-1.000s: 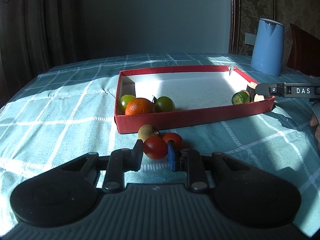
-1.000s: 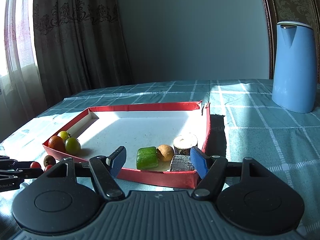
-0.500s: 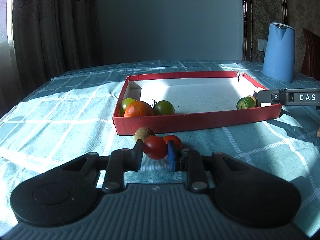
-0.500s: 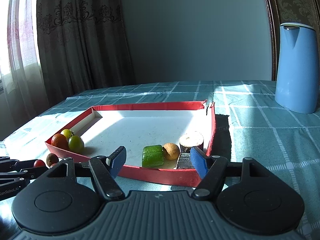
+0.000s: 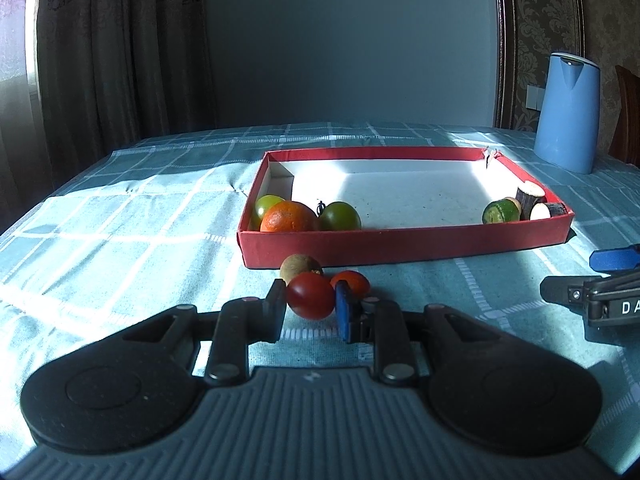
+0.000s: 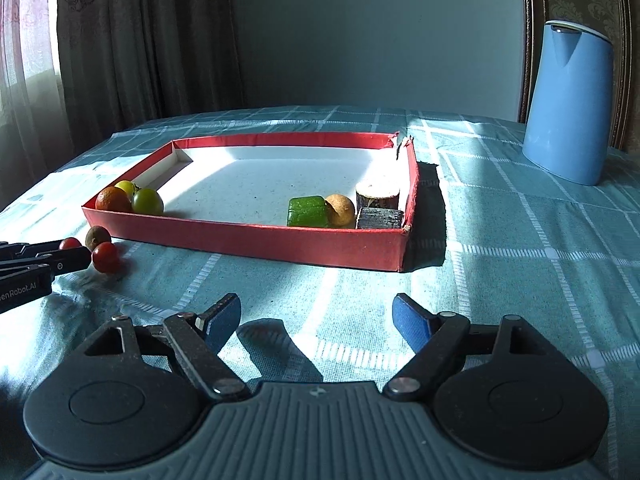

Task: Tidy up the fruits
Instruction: 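Carry the red cherry tomato into the tray and open the left gripper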

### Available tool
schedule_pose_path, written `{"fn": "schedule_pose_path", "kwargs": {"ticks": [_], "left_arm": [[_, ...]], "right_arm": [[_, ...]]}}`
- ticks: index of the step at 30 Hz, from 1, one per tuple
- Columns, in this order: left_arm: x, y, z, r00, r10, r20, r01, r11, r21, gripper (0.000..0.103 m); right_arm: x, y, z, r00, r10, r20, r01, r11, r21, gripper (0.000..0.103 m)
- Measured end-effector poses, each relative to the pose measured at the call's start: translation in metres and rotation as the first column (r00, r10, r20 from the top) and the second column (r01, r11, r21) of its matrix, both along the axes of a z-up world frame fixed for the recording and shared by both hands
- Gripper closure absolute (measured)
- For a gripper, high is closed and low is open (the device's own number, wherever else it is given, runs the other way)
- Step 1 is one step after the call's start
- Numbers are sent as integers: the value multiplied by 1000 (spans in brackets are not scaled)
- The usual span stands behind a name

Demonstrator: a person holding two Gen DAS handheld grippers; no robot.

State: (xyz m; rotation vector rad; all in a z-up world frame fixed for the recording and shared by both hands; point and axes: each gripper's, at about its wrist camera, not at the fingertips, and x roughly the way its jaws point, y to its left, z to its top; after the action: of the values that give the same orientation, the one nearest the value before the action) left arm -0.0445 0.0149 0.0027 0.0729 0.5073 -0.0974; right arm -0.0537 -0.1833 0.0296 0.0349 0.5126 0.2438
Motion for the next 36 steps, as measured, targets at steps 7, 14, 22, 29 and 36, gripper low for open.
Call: {"fn": "schedule_pose_path", "kwargs": {"ticks": [7,14,22,29,36], "left_arm": [[-4,-2,3,1000,0,15,0,1000,5,80],[-5,-2,21,998,9,54,-10,1000,9,80],[39,-7,52,995,51,82,-51,999,3,80],[106,-18,49,998,63,-8,-62,998,18,79],[139,-22,22,991,80,-111,-75,996,47,78]], "right_arm": [[9,6,-6,998,-25,-53,22,999,-47,2],[10,3,-6,998,-16,-56,15,1000,-25,1],[9,1,-5,999,-13,-52,12,1000,-8,1],[9,-2,-5,999,-9,-49,9,1000,15,1],[9,-4,-5,999,-6,-47,7,1000,30,1]]}}
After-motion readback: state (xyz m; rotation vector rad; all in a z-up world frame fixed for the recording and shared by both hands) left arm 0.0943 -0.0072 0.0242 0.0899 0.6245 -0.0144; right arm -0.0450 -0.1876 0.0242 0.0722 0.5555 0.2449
